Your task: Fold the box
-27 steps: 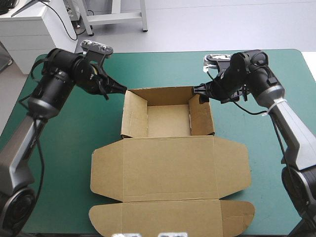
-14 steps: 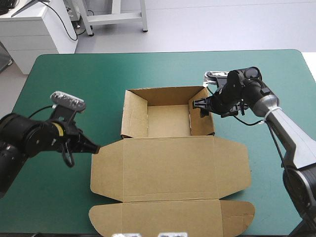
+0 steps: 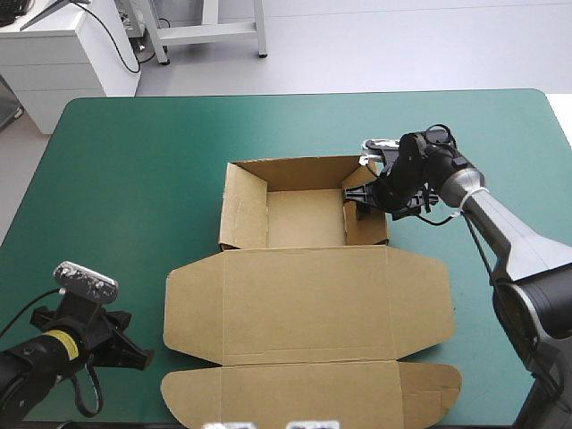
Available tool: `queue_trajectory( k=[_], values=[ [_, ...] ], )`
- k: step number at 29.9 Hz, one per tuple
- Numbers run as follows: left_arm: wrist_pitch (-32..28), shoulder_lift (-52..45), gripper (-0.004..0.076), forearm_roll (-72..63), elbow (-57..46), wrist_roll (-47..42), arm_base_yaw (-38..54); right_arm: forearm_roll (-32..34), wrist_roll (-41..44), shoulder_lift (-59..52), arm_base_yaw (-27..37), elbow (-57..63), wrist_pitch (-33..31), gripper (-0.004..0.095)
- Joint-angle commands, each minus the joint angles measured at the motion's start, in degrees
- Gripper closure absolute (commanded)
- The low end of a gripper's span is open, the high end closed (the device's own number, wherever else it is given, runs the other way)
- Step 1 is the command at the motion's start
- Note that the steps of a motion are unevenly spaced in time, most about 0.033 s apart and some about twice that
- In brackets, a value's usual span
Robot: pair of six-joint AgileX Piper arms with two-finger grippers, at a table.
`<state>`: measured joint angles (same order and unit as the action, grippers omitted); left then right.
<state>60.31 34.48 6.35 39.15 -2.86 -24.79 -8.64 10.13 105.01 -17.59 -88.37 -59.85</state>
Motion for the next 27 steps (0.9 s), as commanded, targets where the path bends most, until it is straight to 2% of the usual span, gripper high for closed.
queue_trajectory(
  k=[1,3,6,11,15,19,20,23,27],
  values=[
    [-6.5,-4.5,0.0731,0.3,-3.2,-0.5,-0.3,-1.5,-1.3,-2.3,0.4,-1.2,0.2,0.0262],
    [-7.5,-6.7,0.0731,0.2,-5.8,-0.5,-0.3,-2.2,-1.7,-1.7,0.4,-1.2,-0.4,0.0293],
    [-8.2,-9.8,0.0731,-0.1,-8.2,-0.5,-0.3,-3.0,-1.7,-0.9,0.4,-1.2,-1.1,0.0445],
    [-8.5,-13.5,0.0731,-0.1,-9.6,-0.5,-0.3,-4.1,-3.7,-0.2,0.4,-1.6,-1.4,0.0909],
    [-9.5,-15.1,0.0731,-0.1,-9.6,-0.5,-0.3,-3.8,-4.9,-1.0,0.5,-6.7,-2.1,0.0929],
    [-9.6,-15.6,0.0731,-0.1,-9.6,-0.5,-0.3,0.8,-5.5,-1.6,3.0,-16.7,-8.3,0.0929],
    [-9.6,-15.7,0.0731,-0.1,-9.6,-0.5,-0.3,3.0,-5.8,-1.8,4.1,-19.5,-10.9,0.0929],
    [-9.4,-15.7,0.0731,-0.1,-9.6,-0.5,-0.3,8.6,-6.0,-3.2,8.4,-24.0,-11.5,0.0929],
    [-9.2,-15.7,0.0731,-0.1,-9.6,-0.5,-0.3,11.0,-7.5,-6.2,16.6,-25.1,-11.5,0.0929]
  ],
)
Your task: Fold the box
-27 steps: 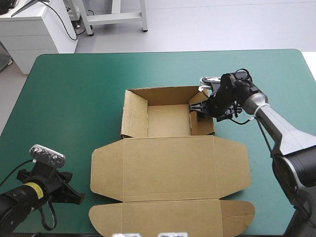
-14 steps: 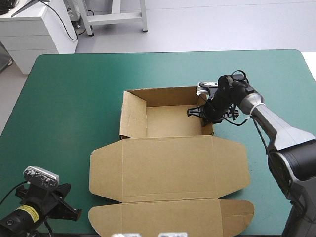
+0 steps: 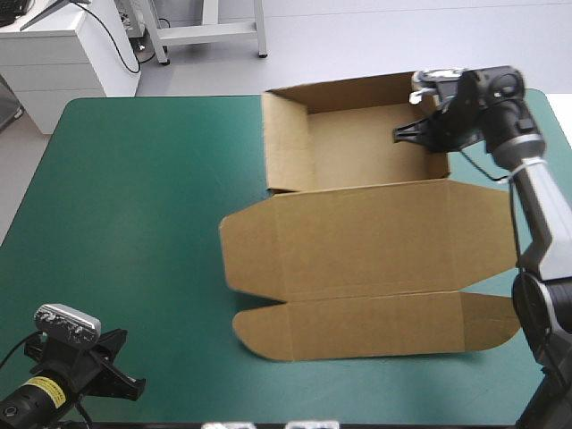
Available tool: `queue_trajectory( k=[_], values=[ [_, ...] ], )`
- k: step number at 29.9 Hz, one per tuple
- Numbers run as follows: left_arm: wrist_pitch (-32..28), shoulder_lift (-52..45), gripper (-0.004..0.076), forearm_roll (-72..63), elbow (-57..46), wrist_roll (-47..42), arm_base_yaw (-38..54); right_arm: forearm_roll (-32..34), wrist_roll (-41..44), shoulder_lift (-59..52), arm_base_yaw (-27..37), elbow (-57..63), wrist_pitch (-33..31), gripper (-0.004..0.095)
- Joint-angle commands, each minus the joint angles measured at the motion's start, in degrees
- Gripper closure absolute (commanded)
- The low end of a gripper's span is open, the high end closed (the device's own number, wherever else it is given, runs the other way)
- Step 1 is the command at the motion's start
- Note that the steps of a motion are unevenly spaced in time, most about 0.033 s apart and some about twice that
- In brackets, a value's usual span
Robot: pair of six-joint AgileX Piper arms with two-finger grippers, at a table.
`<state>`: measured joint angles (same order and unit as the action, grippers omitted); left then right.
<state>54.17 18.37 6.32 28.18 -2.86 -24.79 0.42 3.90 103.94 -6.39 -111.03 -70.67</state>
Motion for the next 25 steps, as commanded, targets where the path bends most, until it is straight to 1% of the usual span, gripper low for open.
queue_trajectory(
  k=[1,3,5,9,15,25],
  values=[
    [-3.2,0.4,0.0731,0.0,1.4,-0.5,-0.3,2.0,-1.9,-5.4,8.0,-2.4,-0.7,0.0929],
    [-2.9,0.4,0.0731,0.0,1.4,-0.3,-0.3,1.8,-3.0,-5.6,13.0,-2.4,-0.7,0.0929],
    [-2.6,0.4,0.0731,0.0,1.4,-0.3,-0.3,1.7,-3.5,-5.6,16.6,-2.4,-0.7,0.0929],
    [-2.2,0.4,0.0731,0.0,1.4,-0.5,-0.3,1.8,-5.0,-5.0,21.8,-2.3,-0.7,0.0929],
    [-2.0,0.4,0.0731,0.4,1.4,-0.5,-0.3,3.1,-8.0,-1.2,27.2,-2.3,-0.7,0.0929],
    [-2.0,0.4,0.0731,0.4,1.4,-0.5,-0.3,6.9,-7.0,6.1,33.0,-2.3,-0.7,0.0927]
  ],
)
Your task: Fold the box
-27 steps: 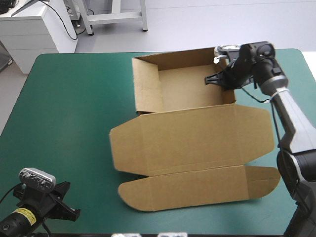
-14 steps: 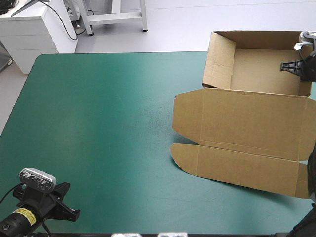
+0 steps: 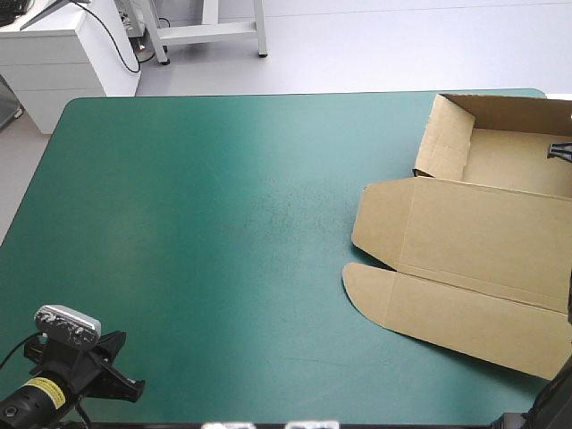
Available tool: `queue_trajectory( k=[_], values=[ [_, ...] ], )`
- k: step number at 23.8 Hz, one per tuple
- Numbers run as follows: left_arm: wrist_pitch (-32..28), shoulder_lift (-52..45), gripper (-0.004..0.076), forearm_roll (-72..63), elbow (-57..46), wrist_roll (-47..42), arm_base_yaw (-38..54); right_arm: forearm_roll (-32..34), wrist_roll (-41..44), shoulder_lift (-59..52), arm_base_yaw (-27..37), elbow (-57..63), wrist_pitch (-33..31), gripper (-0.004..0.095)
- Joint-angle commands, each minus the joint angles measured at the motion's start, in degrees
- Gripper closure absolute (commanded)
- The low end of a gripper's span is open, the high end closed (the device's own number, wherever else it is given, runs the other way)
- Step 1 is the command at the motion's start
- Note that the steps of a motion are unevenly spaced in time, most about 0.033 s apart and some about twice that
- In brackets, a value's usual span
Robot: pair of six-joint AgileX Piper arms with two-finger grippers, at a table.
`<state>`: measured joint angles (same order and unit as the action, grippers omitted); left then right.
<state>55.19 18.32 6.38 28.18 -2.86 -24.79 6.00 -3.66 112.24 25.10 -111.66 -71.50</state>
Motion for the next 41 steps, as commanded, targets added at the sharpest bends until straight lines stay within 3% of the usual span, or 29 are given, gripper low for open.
queue_trajectory(
  k=[1,5,10,11,14,16,18,20,21,22,26,28,31,35,41],
  values=[
    [-3.0,0.5,0.0731,0.4,1.4,-0.5,-0.3,1.2,0.6,-1.8,1.9,-1.7,0.1,0.0928],
    [-3.0,0.5,0.0731,0.4,1.4,-0.5,-0.3,1.0,-0.7,-1.5,2.4,-1.7,0.1,0.0910],
    [-3.0,0.5,0.0731,0.5,1.4,-0.5,-0.3,3.4,-2.9,-1.5,2.4,-2.3,0.1,0.0584],
    [-3.0,0.5,0.0731,0.5,1.4,-0.5,-0.3,4.6,-1.2,-1.9,2.4,-3.0,0.1,0.0423],
    [-3.0,0.5,0.0731,0.5,1.4,-0.5,-0.3,4.2,-1.0,-4.0,2.4,-3.6,0.1,0.0292],
    [-3.0,0.5,0.0731,0.5,1.4,-0.5,-0.3,1.2,-1.0,-7.3,2.4,-3.6,0.1,0.0315],
    [-3.0,0.5,0.0731,0.5,1.4,-0.5,-0.3,-6.0,-0.8,-11.4,2.4,-3.4,0.1,0.0383],
    [-3.0,0.5,0.0731,0.5,1.4,-0.5,-0.3,-16.2,-3.8,-15.7,1.6,-3.4,0.1,0.0605],
    [-3.0,0.5,0.0731,0.5,1.4,-0.5,-0.3,-21.2,-7.5,-17.9,-0.3,-3.2,0.1,0.0831],
    [-3.0,0.5,0.0731,0.5,1.4,-0.5,-0.3,-23.0,-8.6,-19.0,-1.8,-3.0,0.1,0.0929],
    [-3.2,0.5,0.0731,0.1,1.4,-0.7,-0.3,-21.7,-10.8,-24.5,-14.3,1.6,0.2,0.0908],
    [-5.5,0.5,0.0731,0.1,1.4,-0.7,-0.3,-16.6,-10.3,-27.4,-21.9,4.4,1.1,0.0910],
    [-9.6,0.2,0.0731,-0.1,1.4,-0.7,-0.3,-16.1,-11.1,-34.2,-30.6,11.1,3.9,0.0910],
    [-10.5,-0.8,0.0731,-0.1,1.4,-0.5,-0.3,-15.6,-13.2,-43.4,-34.9,21.1,12.0,0.0910],
    [-12.3,-4.0,0.0731,-2.3,1.4,-0.5,-0.3,-14.8,-13.8,-58.2,-35.0,36.7,24.6,0.0929]
  ],
)
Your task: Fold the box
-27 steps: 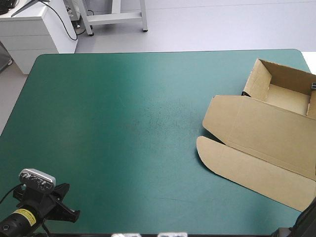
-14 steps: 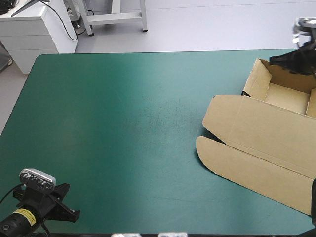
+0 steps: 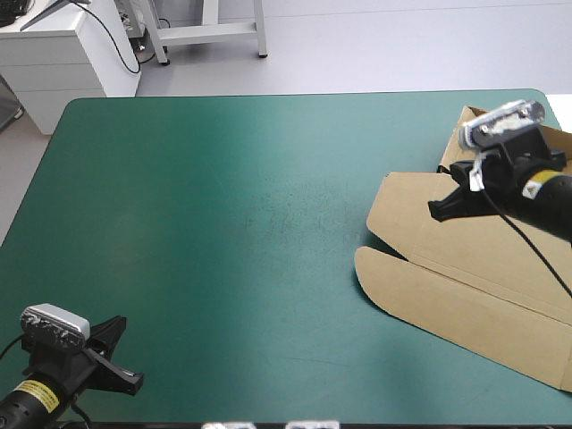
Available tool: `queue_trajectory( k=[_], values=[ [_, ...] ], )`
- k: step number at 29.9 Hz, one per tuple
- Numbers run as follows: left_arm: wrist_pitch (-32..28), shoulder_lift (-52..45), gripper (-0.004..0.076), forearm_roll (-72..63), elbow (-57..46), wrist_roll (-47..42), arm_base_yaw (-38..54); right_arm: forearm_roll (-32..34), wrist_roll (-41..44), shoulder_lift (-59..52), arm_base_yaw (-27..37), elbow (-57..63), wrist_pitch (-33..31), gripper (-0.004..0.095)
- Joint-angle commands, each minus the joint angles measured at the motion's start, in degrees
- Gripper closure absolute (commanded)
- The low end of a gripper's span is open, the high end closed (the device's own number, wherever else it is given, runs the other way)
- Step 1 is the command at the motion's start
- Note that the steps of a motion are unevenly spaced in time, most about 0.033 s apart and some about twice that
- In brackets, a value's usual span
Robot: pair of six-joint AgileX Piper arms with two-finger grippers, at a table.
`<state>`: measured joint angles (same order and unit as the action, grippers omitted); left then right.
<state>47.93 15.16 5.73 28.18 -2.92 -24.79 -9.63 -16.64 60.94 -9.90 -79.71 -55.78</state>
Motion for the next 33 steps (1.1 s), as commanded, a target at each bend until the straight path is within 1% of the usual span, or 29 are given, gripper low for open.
queue_trajectory(
  k=[1,5,6,10,12,17,20,26,33],
  values=[
    [-5.5,-1.5,0.0731,-2.1,1.4,-0.4,-0.3,1.6,-0.8,-9.7,0.0,7.7,10.1,0.0929],
    [-5.6,-3.6,0.0731,-1.7,1.4,0.2,-0.3,2.8,-0.8,-17.7,0.0,16.2,11.1,0.0929],
    [-5.6,-4.1,0.0731,-1.7,1.4,0.9,-0.3,2.8,-0.8,-19.8,0.0,18.8,12.2,0.0929],
    [-5.7,-5.7,0.0731,-2.3,1.4,4.3,-0.3,2.8,-1.4,-29.0,0.0,30.1,22.5,0.0929],
    [-5.6,-6.6,0.0731,-2.3,1.4,4.5,-0.3,2.8,-1.4,-33.4,0.0,34.1,24.7,0.0929],
    [-5.6,-7.0,0.0731,-2.4,1.4,5.4,-0.3,2.8,-1.1,-43.4,0.0,41.8,24.4,0.0929],
    [-5.3,-7.0,0.0731,-2.5,1.4,5.4,-0.3,2.8,1.6,-48.6,0.0,45.5,24.1,0.0929],
    [-4.7,-7.0,0.0731,-2.5,1.4,6.0,-0.3,3.2,3.9,-54.8,0.0,49.9,23.2,0.0929],
    [-4.4,-7.0,0.0731,-3.3,1.4,6.0,-0.3,10.5,12.7,-56.4,0.0,50.6,18.2,0.0929]
  ],
)
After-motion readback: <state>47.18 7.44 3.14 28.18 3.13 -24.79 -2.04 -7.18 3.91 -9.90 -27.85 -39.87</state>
